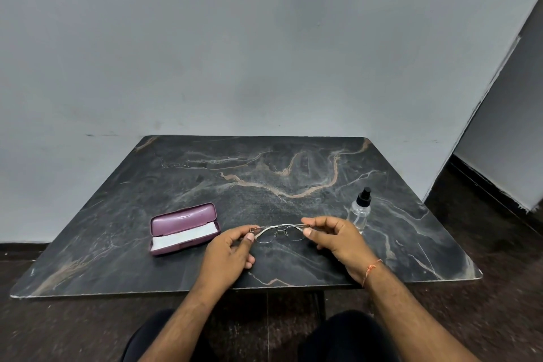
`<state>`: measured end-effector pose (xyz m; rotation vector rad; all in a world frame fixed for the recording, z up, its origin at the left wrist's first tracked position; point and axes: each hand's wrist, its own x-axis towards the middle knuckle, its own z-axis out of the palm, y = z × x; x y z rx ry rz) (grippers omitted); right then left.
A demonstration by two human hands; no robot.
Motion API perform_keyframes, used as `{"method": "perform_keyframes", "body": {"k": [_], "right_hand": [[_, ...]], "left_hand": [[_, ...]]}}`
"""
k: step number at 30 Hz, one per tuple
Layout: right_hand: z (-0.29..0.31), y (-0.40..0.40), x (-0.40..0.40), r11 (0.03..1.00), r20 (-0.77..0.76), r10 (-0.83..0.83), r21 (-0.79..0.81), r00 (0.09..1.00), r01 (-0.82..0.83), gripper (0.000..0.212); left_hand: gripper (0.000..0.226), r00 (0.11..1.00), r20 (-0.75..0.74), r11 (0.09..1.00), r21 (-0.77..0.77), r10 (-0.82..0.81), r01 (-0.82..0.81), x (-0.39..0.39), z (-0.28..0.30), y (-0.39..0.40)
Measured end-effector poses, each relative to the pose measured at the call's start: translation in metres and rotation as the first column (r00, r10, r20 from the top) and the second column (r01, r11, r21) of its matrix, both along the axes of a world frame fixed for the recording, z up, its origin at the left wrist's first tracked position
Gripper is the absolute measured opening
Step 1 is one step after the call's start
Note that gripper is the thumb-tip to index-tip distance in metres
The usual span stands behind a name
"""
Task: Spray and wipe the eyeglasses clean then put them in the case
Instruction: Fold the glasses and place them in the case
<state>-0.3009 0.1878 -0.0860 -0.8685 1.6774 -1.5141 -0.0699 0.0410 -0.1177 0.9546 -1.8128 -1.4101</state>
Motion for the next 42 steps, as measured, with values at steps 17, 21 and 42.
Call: {"method": "perform_keyframes", "body": {"k": [17, 21, 42], "right_hand": [[-0.013, 0.005, -0.004, 0.998, 0.038, -0.017, -0.067, 0.999, 0.019, 0.021], [-0.012, 0.003, -0.005, 0.996, 0.054, -0.015, -0.089, 0.998, 0.020, 0.027], [-0.004, 0.002, 0.004, 0.990, 0.115, -0.042, -0.130, 0.992, 0.057, 0.040]], "left_hand": [[0.021, 0.987, 0.019, 0.954, -0.259, 0.162, -0.152, 0.016, 0.014, 0.007], [0.019, 0.878, -0.003, 0.790, -0.435, 0.479, -0.432, 0.074, 0.033, -0.038], [0.032, 0.875, 0.403, 0.963, -0.082, 0.269, -0.258, 0.074, 0.026, -0.084]]}}
